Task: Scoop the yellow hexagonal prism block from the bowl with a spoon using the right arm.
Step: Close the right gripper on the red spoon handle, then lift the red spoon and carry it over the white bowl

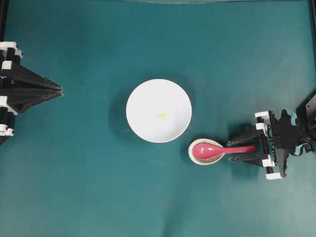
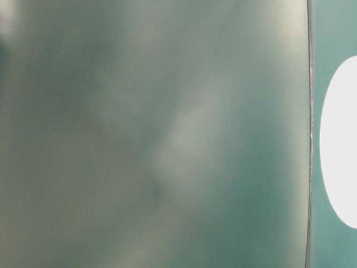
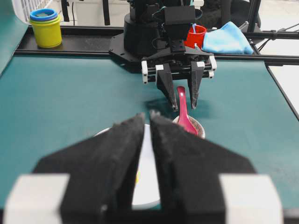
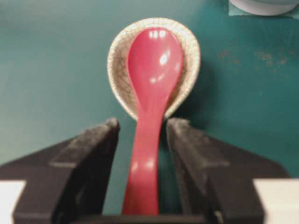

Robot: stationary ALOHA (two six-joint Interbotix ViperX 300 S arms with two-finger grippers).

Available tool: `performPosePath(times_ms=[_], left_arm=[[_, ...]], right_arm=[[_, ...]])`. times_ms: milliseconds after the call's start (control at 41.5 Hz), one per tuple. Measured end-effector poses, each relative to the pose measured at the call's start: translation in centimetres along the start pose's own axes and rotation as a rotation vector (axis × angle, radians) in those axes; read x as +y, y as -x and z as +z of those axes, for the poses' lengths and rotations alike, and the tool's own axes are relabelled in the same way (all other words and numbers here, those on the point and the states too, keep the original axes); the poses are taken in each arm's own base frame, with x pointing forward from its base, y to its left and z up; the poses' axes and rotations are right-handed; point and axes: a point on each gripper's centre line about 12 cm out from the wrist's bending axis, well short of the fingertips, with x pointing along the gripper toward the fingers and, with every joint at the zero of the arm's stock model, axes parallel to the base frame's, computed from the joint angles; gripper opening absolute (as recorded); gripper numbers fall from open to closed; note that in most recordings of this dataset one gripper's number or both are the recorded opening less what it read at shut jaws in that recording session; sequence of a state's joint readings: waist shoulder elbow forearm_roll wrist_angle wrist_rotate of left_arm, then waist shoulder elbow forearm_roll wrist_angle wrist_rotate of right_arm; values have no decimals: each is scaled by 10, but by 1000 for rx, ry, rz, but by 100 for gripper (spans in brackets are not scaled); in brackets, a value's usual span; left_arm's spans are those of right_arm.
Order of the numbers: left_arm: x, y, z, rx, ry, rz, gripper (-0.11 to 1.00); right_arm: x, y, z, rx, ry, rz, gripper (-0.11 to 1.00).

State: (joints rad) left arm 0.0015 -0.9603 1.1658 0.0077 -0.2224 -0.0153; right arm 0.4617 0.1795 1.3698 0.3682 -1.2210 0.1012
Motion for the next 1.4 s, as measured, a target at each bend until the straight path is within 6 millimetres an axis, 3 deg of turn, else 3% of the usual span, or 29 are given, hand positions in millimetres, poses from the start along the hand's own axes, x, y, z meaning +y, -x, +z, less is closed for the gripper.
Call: performPosePath(times_ms=[265, 506, 723, 1036, 1398], left_arm=[[0, 0, 0, 0, 0, -2, 13], [0, 0, 0, 0, 1, 0, 13], [0, 0, 0, 0, 0, 0, 13], [0, 0, 0, 0, 0, 0, 13], [0, 0, 2, -17, 0, 0, 13]], right_arm=[[-1, 0, 0, 1, -4, -10, 50], [-1, 0, 0, -1, -3, -11, 27], [1, -4, 5, -21, -13, -6, 25], [8, -2, 35, -73, -8, 19, 25], [-3, 0, 83, -55, 25, -16, 25]])
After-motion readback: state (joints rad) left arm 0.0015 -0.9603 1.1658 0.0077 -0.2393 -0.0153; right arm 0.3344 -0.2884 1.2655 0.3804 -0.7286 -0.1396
